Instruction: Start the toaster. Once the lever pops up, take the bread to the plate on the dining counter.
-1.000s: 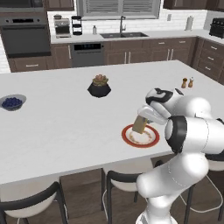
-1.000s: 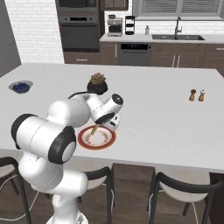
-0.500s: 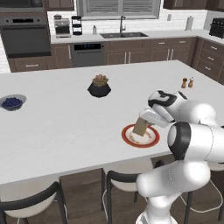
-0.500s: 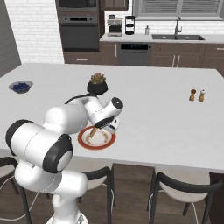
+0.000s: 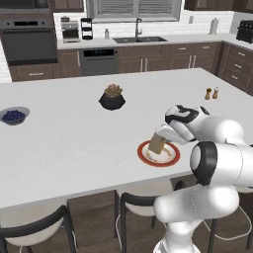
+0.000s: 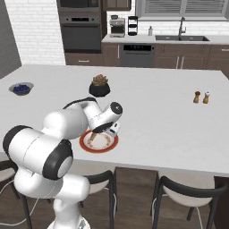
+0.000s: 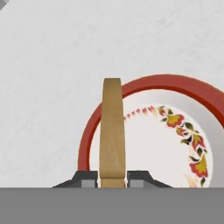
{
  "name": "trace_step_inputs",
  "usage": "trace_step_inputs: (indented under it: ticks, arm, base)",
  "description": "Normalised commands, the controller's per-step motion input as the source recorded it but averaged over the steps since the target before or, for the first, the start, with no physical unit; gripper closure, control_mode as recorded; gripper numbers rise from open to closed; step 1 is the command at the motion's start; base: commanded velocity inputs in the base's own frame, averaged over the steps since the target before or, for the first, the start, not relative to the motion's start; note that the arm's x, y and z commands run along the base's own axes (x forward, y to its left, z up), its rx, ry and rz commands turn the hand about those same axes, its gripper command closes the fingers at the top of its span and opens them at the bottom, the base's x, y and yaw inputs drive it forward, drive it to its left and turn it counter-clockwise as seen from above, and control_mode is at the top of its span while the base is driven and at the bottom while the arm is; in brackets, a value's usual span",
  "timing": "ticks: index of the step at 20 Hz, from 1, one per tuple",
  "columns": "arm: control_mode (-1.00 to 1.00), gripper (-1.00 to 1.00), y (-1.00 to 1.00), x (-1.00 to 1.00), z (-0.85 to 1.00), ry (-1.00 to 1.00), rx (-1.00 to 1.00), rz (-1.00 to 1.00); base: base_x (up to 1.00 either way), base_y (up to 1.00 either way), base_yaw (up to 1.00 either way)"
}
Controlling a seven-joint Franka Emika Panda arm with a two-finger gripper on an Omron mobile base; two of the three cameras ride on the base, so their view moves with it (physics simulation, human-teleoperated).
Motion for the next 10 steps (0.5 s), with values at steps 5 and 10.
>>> trace_step_inputs:
  ticks: [5, 10]
  arm:
    - [-1.0, -1.0, 0.0, 0.0, 0.0, 0.0, 0.0, 0.0]
    - [-1.0, -1.0, -0.06, 0.0, 0.0, -0.01, 0.0, 0.0]
  base:
    - [0.0, 0.0, 0.0]
    - [0.0, 0.0, 0.0]
